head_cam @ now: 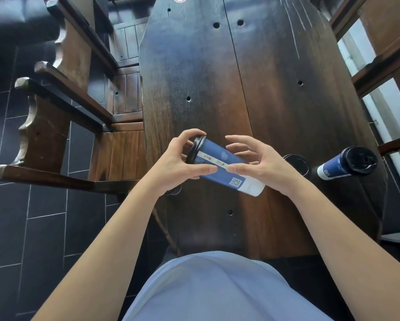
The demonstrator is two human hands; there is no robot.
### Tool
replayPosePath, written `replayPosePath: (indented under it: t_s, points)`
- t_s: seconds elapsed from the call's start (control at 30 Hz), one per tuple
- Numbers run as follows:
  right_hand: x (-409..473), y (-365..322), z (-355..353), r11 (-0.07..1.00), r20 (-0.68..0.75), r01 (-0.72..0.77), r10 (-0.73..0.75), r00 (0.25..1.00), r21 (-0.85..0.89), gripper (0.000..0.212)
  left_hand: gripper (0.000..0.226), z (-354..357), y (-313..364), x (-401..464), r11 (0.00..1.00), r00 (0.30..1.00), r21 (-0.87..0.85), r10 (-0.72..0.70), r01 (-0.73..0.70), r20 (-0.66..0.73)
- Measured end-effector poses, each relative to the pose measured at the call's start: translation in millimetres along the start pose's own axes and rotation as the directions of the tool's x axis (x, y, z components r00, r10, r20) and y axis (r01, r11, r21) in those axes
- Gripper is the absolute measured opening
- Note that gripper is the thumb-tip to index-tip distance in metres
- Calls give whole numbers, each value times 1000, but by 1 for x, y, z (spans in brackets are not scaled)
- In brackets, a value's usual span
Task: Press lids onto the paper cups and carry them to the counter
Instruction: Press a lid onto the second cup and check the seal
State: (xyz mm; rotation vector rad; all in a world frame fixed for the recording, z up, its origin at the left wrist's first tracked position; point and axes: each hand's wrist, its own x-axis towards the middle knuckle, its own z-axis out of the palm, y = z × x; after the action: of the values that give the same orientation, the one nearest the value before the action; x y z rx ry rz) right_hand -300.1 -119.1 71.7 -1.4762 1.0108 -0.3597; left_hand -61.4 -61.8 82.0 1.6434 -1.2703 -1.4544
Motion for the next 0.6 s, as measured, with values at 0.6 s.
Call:
replayPosePath:
  t_s: [0.6]
  points:
    - [-26, 11, -35, 985, 0, -40, 41, 999, 168, 58, 85, -3, -4, -19, 990, 996, -116, 88, -86, 11]
